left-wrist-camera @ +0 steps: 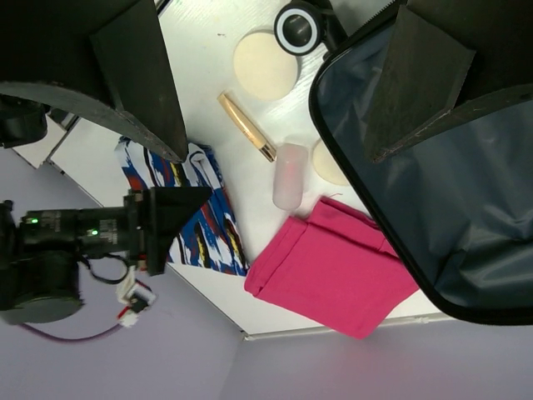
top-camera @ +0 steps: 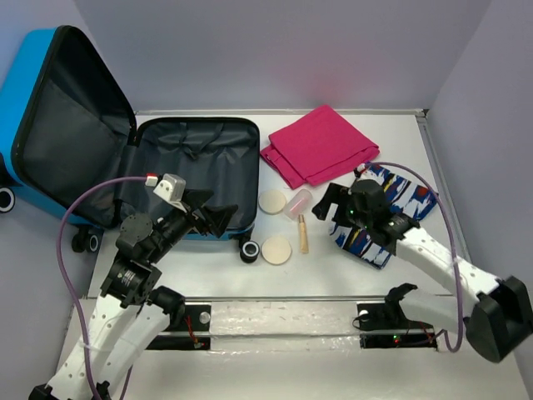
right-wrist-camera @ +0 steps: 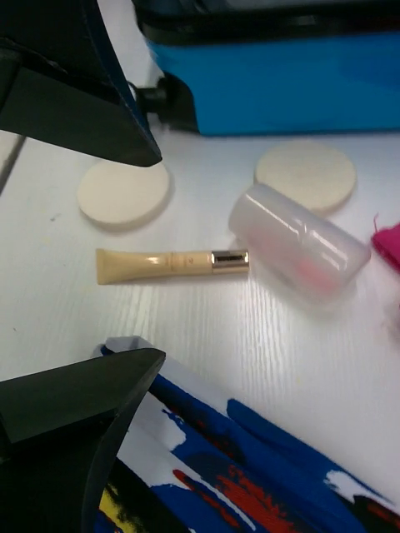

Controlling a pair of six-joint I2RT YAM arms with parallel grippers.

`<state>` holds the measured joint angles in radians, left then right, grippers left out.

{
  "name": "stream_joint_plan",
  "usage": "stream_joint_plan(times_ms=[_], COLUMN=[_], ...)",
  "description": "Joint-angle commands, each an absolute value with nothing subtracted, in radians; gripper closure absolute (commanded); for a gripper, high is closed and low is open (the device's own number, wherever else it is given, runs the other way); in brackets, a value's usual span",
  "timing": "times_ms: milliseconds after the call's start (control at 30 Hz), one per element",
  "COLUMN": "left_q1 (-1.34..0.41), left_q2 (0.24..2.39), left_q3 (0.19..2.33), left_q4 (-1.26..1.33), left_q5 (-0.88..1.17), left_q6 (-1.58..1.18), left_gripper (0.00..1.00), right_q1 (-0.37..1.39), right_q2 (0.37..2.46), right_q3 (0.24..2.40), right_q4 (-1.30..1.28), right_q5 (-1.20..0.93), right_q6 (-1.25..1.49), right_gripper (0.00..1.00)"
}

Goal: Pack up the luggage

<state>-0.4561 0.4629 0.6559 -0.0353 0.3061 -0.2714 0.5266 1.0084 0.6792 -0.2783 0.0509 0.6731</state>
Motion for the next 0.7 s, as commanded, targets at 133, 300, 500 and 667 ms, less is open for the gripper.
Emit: stream_joint_plan(times_ms=[133,300,500,667], left_q1=[-0.445,-0.446,-0.452,-0.463], left_q2=[0.471,0.451,0.436,0.428], left_q3=[0.703,0.704,0.701,0.703], left_q4=[0.002,0.002,0.002,-0.023], left_q5=[0.301,0.302,0.295,0.29], left_q6=[-0.276,-0.275,-0.27,-0.268], left_gripper=[0.01,0.01,0.01,0.01], right_q1=[0.587,0.62,0.629,0.629], right_q2=[1.322,1.475,1.635,1.709], right_q3=[0.802,0.853,0.926,0.948], right_q4=[-0.048,0.035,0.074,0.08], right_q5=[0.247,0.244,0.261,0.299], right_q6=[0.785,0.834,0.897,0.95], right_gripper=[0.08,0.05,0.05,0.16])
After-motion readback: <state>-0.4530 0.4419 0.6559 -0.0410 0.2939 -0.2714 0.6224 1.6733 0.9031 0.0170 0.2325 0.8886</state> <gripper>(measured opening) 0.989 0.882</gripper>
